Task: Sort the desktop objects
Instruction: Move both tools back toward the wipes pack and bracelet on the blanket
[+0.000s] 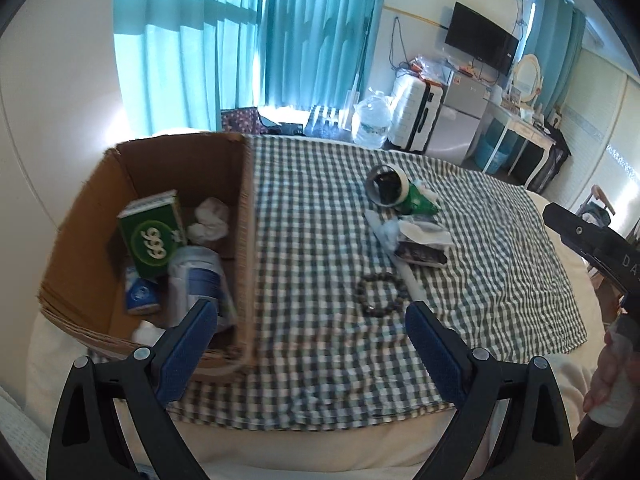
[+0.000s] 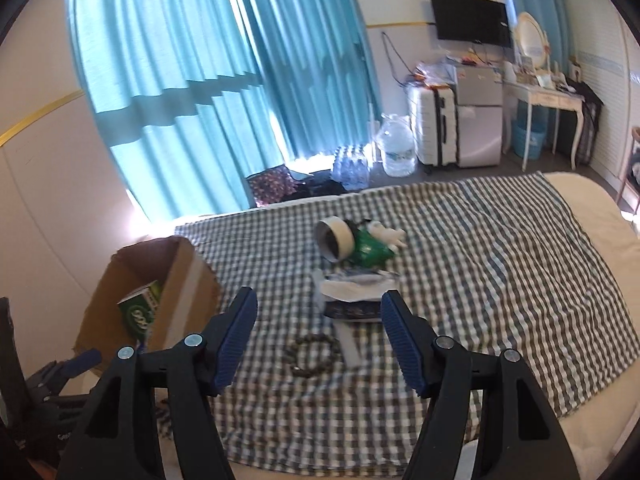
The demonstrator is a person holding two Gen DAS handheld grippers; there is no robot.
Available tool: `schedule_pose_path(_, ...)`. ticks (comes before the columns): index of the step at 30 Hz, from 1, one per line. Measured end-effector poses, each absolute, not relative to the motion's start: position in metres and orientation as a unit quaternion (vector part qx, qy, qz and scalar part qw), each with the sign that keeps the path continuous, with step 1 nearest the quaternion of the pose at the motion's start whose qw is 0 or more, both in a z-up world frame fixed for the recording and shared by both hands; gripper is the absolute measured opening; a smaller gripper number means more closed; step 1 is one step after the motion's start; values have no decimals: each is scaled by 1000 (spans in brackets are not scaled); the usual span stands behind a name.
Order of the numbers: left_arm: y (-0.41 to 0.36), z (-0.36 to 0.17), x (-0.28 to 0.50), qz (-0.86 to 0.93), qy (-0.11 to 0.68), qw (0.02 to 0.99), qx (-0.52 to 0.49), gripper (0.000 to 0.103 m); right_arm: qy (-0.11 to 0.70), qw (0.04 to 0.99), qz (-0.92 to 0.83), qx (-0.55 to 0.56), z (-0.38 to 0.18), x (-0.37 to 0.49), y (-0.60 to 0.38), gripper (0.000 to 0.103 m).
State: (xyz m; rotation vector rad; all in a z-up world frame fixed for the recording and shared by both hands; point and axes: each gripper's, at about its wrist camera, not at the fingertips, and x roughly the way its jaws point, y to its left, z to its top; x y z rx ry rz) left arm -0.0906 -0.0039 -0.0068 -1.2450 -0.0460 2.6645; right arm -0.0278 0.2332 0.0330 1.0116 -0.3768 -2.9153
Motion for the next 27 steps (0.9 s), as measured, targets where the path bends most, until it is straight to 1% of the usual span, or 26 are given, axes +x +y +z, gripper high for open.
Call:
schedule_pose_path(5,34,-36,-96,898,-17,99,-428,98,-133,13,-933,335,7,-40,263,67)
schedule_pose_path(11,63,-79,-119,882,-21,89,-462,98,-129,19,-926,355,-34,-58,284,67)
schedule_pose_path(18,88,-115,-139,885,12,77,-460,98,-177,24,-905,387,-85,-97,306,67)
schedule_pose_path(23,108,-147,-158,872,39,77,-482,98,-170,25,-894,413,-113,-129,314,67)
schedule_pose_path(27,118,-171,-174,861,34,82,-502,98,-186,25,-889,418,-125,-151,323,67)
